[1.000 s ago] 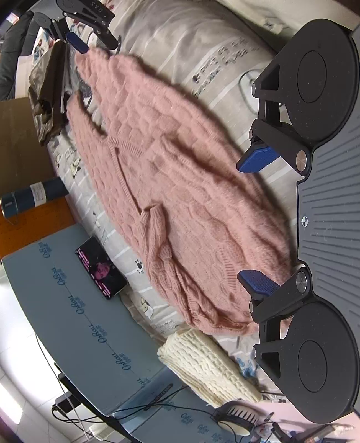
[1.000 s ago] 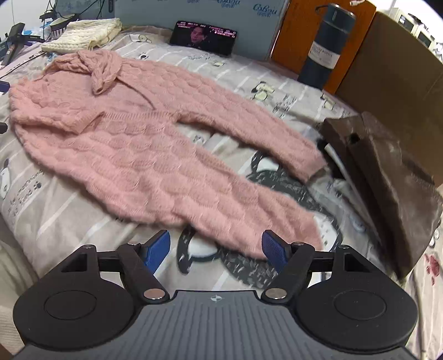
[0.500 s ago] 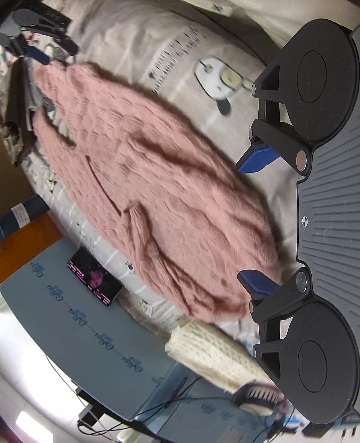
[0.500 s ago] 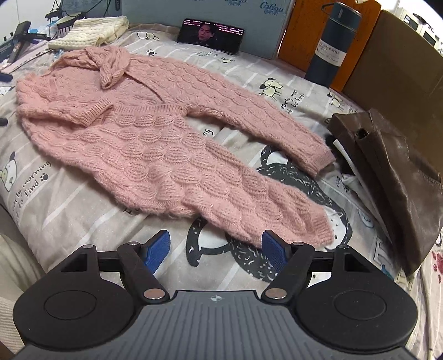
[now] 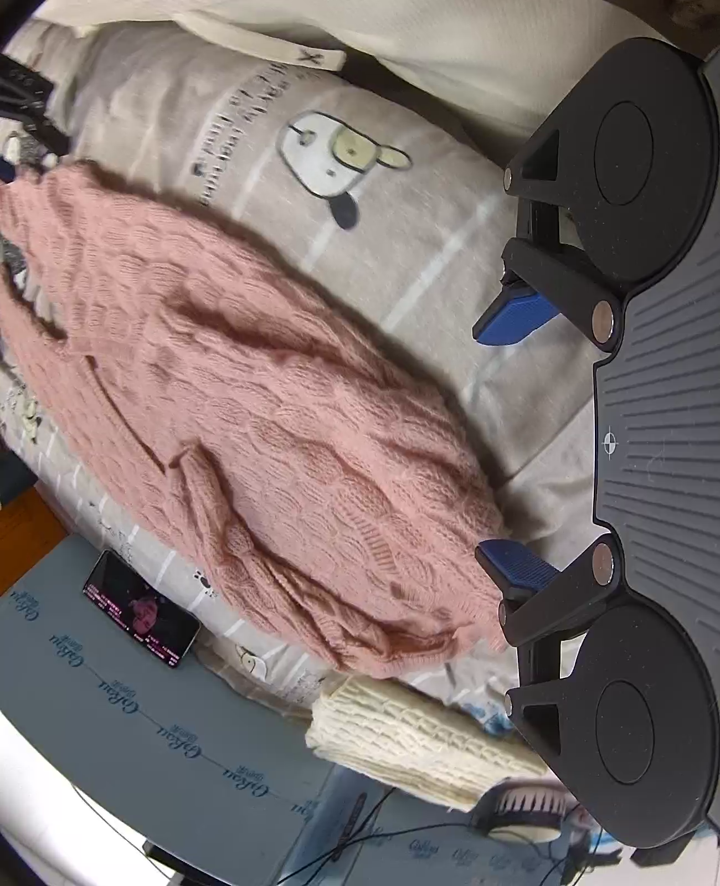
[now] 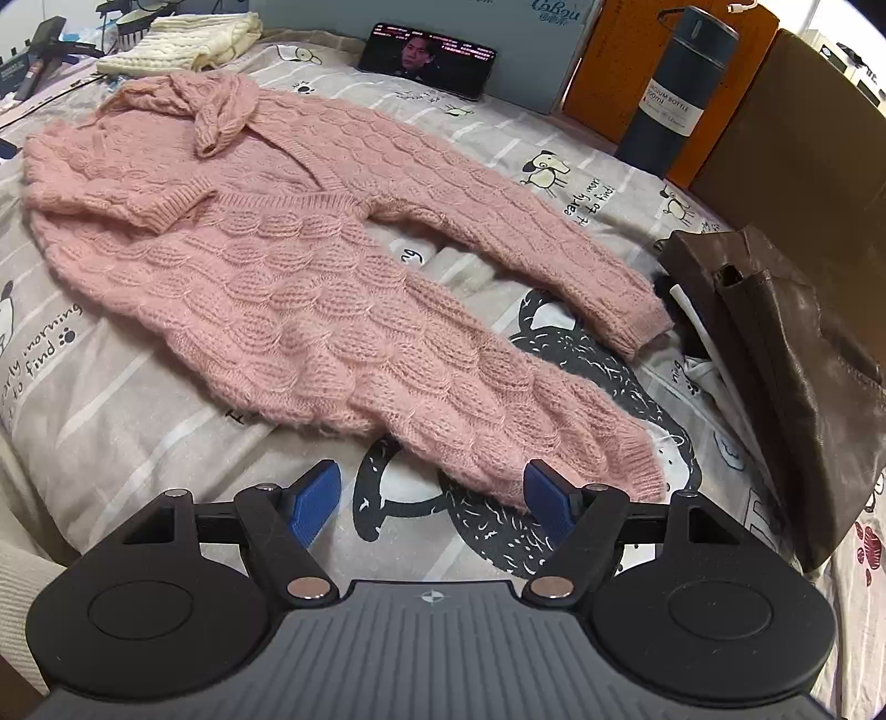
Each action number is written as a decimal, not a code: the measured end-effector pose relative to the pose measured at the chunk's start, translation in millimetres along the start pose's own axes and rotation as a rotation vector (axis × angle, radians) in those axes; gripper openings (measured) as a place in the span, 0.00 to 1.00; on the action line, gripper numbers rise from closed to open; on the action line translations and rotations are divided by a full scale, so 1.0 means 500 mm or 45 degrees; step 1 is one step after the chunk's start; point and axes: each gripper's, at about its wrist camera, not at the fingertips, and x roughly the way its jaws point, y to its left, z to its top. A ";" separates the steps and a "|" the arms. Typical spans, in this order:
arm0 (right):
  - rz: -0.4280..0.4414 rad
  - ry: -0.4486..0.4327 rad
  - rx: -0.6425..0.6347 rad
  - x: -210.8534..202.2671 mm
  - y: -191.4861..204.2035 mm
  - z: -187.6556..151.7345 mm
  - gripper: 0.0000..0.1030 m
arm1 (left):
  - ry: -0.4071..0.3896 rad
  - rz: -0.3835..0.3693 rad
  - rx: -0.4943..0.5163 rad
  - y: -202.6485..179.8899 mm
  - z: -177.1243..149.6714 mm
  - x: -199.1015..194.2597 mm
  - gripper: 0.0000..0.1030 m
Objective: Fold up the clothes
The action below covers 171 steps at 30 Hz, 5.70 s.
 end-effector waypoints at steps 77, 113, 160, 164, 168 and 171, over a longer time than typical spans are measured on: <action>0.243 -0.006 0.528 0.110 -0.294 0.214 0.07 | -0.488 -0.405 -0.415 0.295 0.264 0.240 0.07; 0.223 -0.346 1.924 0.140 -0.212 0.071 0.81 | -0.485 -0.167 -0.825 0.228 0.197 0.137 0.78; 0.053 -0.637 1.400 -0.018 -0.065 0.242 0.13 | -0.569 -0.064 -0.926 0.263 0.169 0.158 0.78; 0.134 -0.557 1.291 0.024 -0.021 0.292 0.13 | -0.561 -0.095 -0.973 0.262 0.133 0.134 0.78; 0.091 -0.426 1.157 0.074 0.022 0.326 0.13 | -0.529 -0.092 -1.004 0.268 0.101 0.129 0.78; 0.056 -0.362 1.026 0.100 0.056 0.347 0.17 | -0.514 -0.091 -1.032 0.274 0.080 0.128 0.78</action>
